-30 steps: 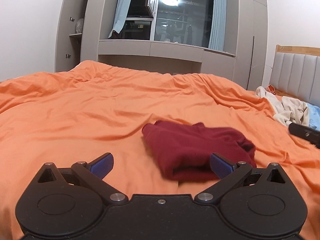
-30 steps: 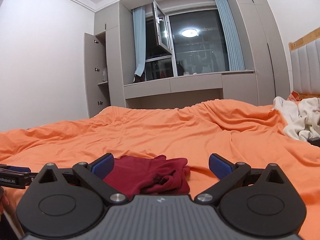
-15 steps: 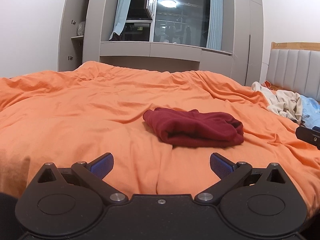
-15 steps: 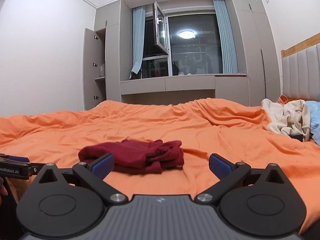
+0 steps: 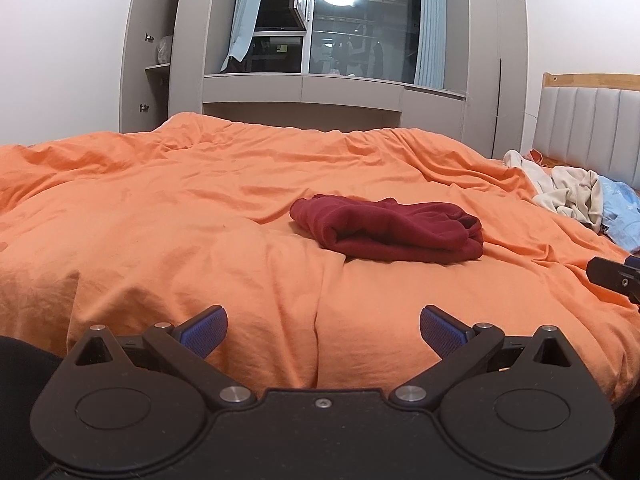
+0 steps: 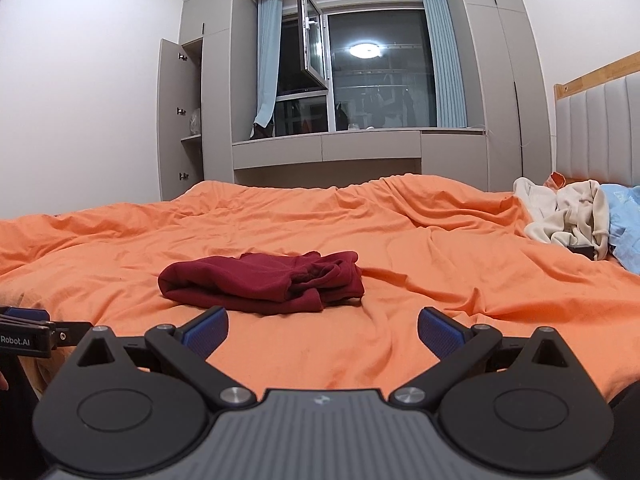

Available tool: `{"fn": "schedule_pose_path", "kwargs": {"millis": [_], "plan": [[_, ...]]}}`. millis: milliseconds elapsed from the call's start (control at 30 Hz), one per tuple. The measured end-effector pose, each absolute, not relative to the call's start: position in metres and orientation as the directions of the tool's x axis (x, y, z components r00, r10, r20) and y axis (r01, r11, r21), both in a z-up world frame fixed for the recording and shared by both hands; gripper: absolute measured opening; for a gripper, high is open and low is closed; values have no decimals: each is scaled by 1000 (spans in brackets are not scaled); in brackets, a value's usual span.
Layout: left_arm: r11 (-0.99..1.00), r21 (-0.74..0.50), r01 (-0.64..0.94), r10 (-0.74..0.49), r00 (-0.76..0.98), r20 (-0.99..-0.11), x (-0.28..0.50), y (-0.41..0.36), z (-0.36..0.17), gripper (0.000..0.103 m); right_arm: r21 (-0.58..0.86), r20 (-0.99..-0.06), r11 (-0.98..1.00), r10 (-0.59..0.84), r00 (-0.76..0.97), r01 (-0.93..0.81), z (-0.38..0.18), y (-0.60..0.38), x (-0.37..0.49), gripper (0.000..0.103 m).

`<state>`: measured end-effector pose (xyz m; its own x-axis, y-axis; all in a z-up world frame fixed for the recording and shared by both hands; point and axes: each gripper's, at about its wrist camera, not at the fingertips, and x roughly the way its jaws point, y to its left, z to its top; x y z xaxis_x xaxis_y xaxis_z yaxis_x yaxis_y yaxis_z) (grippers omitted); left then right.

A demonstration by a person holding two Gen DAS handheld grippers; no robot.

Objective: Fold small clothes

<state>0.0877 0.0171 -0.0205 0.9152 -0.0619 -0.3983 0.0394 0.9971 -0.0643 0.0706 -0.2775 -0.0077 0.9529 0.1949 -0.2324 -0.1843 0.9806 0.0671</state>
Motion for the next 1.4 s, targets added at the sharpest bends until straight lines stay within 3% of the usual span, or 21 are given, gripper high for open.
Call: {"fn": "schedule_pose_path", "kwargs": {"millis": [1400], "plan": [[998, -62, 34, -56, 913, -405, 89, 16, -20, 102, 63, -242, 980, 197, 950, -187, -8, -280, 71, 103]]}}
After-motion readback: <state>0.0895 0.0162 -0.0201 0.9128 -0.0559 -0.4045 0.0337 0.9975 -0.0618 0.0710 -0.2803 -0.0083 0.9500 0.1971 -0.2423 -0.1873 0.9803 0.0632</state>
